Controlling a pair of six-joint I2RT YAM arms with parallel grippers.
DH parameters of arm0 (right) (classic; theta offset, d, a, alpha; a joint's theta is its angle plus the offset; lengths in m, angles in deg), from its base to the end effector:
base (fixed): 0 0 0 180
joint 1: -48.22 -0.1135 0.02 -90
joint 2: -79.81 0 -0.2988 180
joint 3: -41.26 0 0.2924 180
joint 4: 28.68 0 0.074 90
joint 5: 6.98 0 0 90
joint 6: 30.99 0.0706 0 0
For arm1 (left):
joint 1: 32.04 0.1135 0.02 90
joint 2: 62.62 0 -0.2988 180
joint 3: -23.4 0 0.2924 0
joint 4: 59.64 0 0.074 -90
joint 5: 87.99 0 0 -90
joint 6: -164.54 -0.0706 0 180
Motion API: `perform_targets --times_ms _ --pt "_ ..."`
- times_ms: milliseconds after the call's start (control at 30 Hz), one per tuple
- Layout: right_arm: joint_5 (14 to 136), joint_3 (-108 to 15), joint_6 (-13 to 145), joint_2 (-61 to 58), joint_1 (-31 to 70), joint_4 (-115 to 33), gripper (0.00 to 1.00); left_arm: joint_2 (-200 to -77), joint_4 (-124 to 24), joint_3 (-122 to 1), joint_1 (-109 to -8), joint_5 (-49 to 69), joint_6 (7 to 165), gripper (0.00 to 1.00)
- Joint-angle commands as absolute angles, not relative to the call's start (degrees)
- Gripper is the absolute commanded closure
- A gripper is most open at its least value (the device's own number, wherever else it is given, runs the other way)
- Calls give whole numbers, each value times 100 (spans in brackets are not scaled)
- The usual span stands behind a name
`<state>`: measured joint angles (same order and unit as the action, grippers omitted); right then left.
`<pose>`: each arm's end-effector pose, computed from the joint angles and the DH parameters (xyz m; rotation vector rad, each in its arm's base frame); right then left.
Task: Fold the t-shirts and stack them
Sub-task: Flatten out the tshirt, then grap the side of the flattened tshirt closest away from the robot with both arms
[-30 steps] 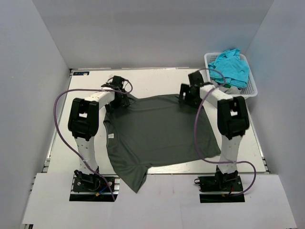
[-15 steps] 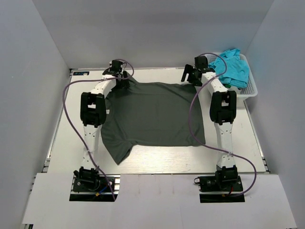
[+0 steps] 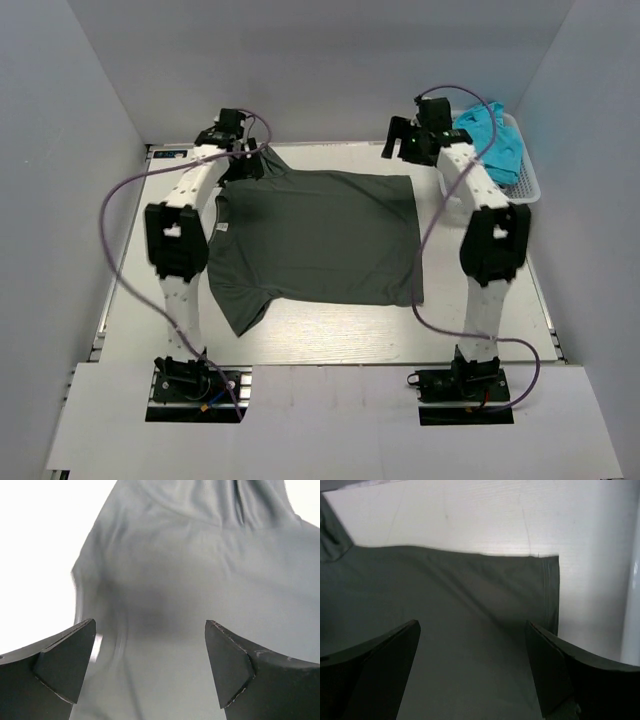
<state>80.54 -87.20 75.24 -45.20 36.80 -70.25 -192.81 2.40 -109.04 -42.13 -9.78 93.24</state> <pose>0.5846 0.1212 0.2866 0.0709 2.2524 0.3093 0.5706 -0.0869 0.2296 -0.2654 2.5678 0.0849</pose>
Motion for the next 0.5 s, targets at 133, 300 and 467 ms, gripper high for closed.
perform_targets --times_ms 133,300,467 --pt "8609 -5086 8280 -1352 3582 -6926 10 -15874 1661 -7515 -4276 -950 10951 0" --pt "8549 -3172 8520 41 3582 -6969 10 -14324 2067 -5152 -4338 -661 11146 0" --pt "8435 -2438 8748 702 3582 -7031 10 -13382 1506 -3603 -4452 947 11040 0"
